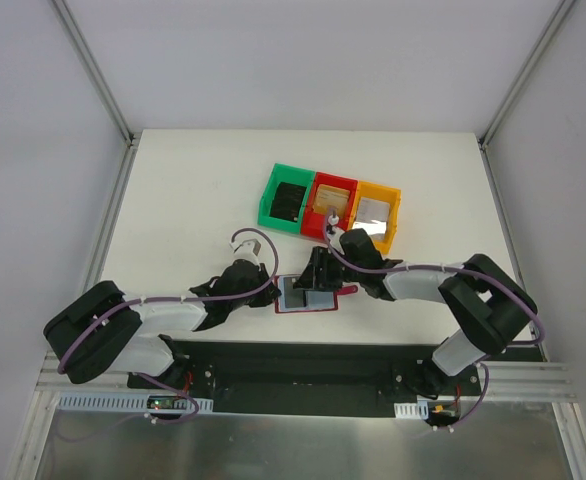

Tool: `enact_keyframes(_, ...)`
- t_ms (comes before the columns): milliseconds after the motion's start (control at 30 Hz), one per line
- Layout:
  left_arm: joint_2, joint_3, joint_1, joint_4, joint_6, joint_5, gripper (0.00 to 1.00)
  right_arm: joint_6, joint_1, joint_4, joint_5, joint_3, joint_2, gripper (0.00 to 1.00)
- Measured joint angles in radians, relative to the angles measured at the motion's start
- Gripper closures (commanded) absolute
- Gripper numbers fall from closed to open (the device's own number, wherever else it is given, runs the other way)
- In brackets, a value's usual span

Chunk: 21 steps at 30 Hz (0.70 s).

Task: Take the credit cards out of the card holder
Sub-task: Remove the credit card from the card holder.

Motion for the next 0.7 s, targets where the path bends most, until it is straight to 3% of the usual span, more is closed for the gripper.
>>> enact_keyframes(700, 0.002, 0.0, 0.0, 0.001, 0.0, -0.001, 0.98, -0.001, 0.001, -0.005, 0.0, -0.006, 0.028, 0.47)
